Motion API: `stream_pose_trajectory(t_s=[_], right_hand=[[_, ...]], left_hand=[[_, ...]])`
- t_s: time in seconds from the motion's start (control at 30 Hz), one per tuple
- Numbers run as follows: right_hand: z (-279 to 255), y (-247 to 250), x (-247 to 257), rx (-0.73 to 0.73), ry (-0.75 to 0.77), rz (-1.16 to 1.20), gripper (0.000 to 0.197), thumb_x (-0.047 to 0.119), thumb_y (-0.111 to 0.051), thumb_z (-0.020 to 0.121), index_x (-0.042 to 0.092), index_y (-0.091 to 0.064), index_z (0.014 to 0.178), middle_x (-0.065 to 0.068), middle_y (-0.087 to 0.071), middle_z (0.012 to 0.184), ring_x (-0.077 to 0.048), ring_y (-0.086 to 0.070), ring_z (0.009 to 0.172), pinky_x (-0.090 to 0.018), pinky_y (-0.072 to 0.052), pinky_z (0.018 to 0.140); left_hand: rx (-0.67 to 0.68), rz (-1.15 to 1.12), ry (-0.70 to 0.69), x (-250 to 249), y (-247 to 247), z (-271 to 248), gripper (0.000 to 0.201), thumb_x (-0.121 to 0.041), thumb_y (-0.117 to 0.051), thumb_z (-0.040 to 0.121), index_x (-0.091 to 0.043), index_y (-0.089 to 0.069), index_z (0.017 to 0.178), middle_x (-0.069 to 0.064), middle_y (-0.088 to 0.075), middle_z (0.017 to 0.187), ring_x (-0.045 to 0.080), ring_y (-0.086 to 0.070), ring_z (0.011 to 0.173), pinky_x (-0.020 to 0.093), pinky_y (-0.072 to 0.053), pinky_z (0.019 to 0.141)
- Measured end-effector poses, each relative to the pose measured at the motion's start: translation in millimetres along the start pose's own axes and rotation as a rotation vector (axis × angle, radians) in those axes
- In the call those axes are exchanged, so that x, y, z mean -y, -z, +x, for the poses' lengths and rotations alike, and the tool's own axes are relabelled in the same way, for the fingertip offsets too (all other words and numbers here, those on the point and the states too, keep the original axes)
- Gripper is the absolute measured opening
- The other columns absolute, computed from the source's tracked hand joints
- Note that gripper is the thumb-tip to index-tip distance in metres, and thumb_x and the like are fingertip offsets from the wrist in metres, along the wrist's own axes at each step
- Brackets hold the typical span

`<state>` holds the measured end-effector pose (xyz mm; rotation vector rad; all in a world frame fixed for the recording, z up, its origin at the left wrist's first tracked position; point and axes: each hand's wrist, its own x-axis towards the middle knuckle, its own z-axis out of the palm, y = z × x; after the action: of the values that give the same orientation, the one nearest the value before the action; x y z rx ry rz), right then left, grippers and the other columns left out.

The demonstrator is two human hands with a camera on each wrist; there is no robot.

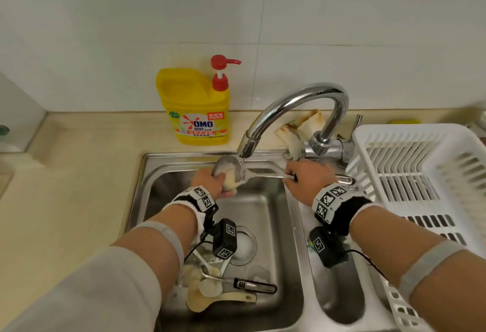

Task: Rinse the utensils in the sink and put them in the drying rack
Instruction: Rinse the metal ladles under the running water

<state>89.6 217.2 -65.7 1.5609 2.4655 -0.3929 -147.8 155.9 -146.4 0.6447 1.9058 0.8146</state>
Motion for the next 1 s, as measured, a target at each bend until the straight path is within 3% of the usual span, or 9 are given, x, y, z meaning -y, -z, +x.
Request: stream_pose_trajectory(t_s=[0.07, 0.13, 0.27, 0.4, 0.5, 0.63, 0.73, 0.83, 1.0], right_hand=[[1.9, -0.7, 1.2, -0.002, -0.023, -0.007, 0.019, 0.047, -0.046, 0.096, 0.032, -0.057, 0.100, 0.009, -0.054, 0.095, -0.020, -0.059, 0.099, -0.041, -0.036, 0.099], [4.3, -1.8, 1.4, 0.000, -0.035, -0.015, 0.020, 0.048, -0.047, 0.095, 0.030, -0.056, 0.099, 0.006, -0.056, 0.097, -0.020, -0.059, 0.097, -0.039, -0.041, 0.095], [7.4, -6.5, -0.1, 0.039, -0.002, 0.035, 0.014, 0.042, -0.050, 0.097, 0.029, -0.053, 0.095, 0.004, -0.058, 0.098, -0.020, -0.059, 0.093, -0.035, -0.050, 0.084], [6.3, -6.8, -1.9, 0.007, 0.011, 0.025, 0.007, 0.038, -0.050, 0.099, 0.032, -0.053, 0.096, 0.005, -0.066, 0.096, -0.022, -0.064, 0.095, -0.035, -0.046, 0.087], [3.9, -2.3, -2.9, -0.001, 0.009, -0.030, 0.016, 0.039, -0.047, 0.100, 0.036, -0.061, 0.107, 0.009, -0.069, 0.101, -0.019, -0.063, 0.101, -0.039, -0.036, 0.099], [0.2, 6.0, -4.9, -0.063, 0.027, -0.119, 0.025, 0.045, -0.043, 0.097, 0.039, -0.065, 0.109, 0.012, -0.069, 0.095, -0.014, -0.063, 0.099, -0.041, -0.029, 0.102], [-0.9, 13.2, -7.1, -0.103, 0.025, -0.188, 0.028, 0.046, -0.043, 0.095, 0.037, -0.068, 0.103, 0.011, -0.068, 0.090, -0.015, -0.062, 0.092, -0.040, -0.029, 0.097], [0.4, 18.4, -7.5, -0.083, 0.024, -0.236, 0.028, 0.046, -0.043, 0.094, 0.035, -0.068, 0.098, 0.010, -0.066, 0.086, -0.016, -0.062, 0.086, -0.041, -0.028, 0.094], [0.1, 18.7, -4.2, -0.055, 0.050, -0.255, 0.029, 0.047, -0.041, 0.095, 0.036, -0.068, 0.099, 0.010, -0.065, 0.085, -0.016, -0.062, 0.089, -0.042, -0.026, 0.097]], left_hand=[[0.026, 0.102, -0.051, 1.1, 0.6, -2.2, 0.031, -0.009, -0.070, 0.084, 0.003, -0.064, 0.111, 0.019, -0.070, 0.104, 0.034, -0.068, 0.093, 0.045, -0.061, 0.082], [0.067, 0.109, -0.073, 1.1, 0.6, -4.1, 0.047, -0.016, -0.071, 0.066, -0.002, -0.067, 0.111, 0.017, -0.071, 0.104, 0.034, -0.068, 0.098, 0.045, -0.058, 0.089], [0.112, 0.102, -0.155, 5.9, -1.1, -3.1, 0.048, -0.028, -0.074, 0.056, -0.014, -0.071, 0.102, 0.008, -0.075, 0.096, 0.027, -0.070, 0.093, 0.043, -0.059, 0.087], [0.153, -0.031, -0.174, 2.4, -2.1, -6.4, 0.035, -0.038, -0.084, 0.065, -0.019, -0.074, 0.092, 0.008, -0.077, 0.092, 0.026, -0.074, 0.091, 0.046, -0.061, 0.084], [0.127, -0.171, -0.067, -7.4, -6.9, -5.7, 0.019, -0.033, -0.078, 0.084, -0.016, -0.071, 0.088, 0.014, -0.075, 0.093, 0.031, -0.073, 0.093, 0.051, -0.062, 0.079], [0.017, 0.004, -0.097, -6.3, -11.5, 2.2, 0.026, -0.043, -0.068, 0.090, -0.017, -0.073, 0.086, 0.004, -0.072, 0.075, 0.024, -0.073, 0.073, 0.040, -0.064, 0.062], [0.103, 0.096, -0.145, -0.3, -14.0, 6.2, 0.024, -0.042, -0.071, 0.079, -0.020, -0.074, 0.089, 0.005, -0.075, 0.083, 0.026, -0.074, 0.080, 0.043, -0.063, 0.073], [0.179, 0.337, -0.235, -1.2, -16.7, 2.0, 0.029, -0.031, -0.073, 0.076, -0.011, -0.072, 0.097, 0.005, -0.072, 0.091, 0.025, -0.069, 0.090, 0.030, -0.050, 0.077], [0.126, 0.321, -0.178, 3.5, -21.1, 4.5, 0.020, -0.035, -0.081, 0.074, -0.020, -0.069, 0.079, 0.001, -0.072, 0.082, 0.020, -0.068, 0.080, 0.030, -0.054, 0.075]])
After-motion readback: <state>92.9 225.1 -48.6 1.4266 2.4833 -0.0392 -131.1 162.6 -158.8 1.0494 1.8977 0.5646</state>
